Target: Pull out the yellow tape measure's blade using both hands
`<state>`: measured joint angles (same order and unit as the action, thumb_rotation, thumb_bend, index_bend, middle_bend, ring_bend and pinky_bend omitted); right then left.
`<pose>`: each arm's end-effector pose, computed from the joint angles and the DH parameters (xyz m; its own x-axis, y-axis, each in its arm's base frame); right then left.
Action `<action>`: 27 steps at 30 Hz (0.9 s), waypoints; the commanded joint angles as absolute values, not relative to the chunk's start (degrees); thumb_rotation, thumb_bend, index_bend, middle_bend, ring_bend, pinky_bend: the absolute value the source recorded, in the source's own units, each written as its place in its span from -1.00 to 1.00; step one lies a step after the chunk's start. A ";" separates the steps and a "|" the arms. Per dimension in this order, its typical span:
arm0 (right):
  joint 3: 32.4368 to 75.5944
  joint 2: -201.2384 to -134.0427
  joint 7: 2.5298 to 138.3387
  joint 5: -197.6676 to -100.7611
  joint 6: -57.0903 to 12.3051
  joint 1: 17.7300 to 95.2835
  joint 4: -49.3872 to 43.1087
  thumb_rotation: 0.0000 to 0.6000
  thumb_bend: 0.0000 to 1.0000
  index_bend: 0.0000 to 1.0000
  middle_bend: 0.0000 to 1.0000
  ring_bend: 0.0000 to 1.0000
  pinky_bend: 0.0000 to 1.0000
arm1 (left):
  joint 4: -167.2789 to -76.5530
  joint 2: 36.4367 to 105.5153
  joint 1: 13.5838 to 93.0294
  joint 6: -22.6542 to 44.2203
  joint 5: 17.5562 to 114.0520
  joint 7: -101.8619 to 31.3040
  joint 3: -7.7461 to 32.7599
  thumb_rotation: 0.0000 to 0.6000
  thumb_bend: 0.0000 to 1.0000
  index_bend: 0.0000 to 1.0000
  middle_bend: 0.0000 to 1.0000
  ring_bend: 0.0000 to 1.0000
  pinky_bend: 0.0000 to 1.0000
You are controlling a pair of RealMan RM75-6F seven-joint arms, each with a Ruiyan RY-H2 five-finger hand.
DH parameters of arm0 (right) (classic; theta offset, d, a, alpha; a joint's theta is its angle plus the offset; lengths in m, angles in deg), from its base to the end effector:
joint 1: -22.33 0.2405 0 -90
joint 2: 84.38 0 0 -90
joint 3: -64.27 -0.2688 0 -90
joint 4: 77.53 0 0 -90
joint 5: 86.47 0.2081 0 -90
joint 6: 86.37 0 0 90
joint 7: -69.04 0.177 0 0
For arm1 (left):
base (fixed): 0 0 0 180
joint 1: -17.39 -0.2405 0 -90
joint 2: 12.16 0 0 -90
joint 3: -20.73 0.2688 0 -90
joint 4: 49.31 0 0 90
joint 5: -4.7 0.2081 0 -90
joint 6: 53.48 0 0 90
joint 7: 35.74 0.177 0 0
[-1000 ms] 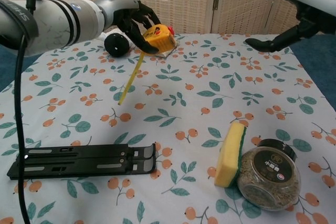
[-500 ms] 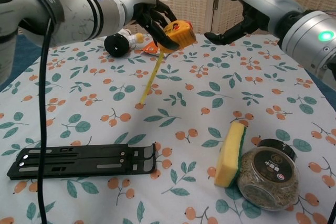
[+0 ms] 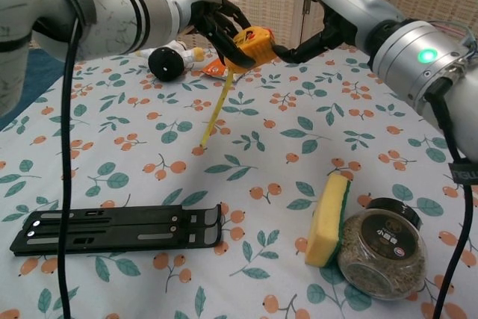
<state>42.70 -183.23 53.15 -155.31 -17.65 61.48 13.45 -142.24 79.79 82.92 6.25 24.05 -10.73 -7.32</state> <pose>-0.0707 -0.3716 -0.0046 0.0097 -0.0751 0.9971 -0.9383 -0.3453 -0.0169 0.0098 0.4319 -0.0176 -0.0362 0.3815 0.9237 0.9892 -0.1175 0.0873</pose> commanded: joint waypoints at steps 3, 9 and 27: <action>42.68 -183.72 52.68 -154.75 -17.53 62.07 13.01 1.00 -0.23 -1.00 -1.00 -1.00 -1.00 | -142.38 79.42 83.09 6.02 23.46 -11.01 -7.37 1.00 -0.12 0.26 0.21 0.05 -0.92; 42.17 -184.29 52.18 -153.91 -17.43 63.01 12.05 1.00 -0.23 -1.00 -1.00 -1.00 -1.00 | -142.73 79.14 83.30 6.24 23.43 -11.25 -7.24 1.00 -0.12 0.26 0.21 0.05 -0.92; 41.31 -185.11 52.66 -152.71 -15.72 64.04 9.51 1.00 -0.23 -1.00 -1.00 -1.00 -1.00 | -141.27 79.55 83.26 6.73 24.56 -11.67 -5.60 1.00 -0.12 0.26 0.21 0.05 -0.92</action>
<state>41.35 -185.09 52.67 -152.76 -15.87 64.07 9.56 -141.33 79.50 83.30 6.78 24.52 -11.62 -5.66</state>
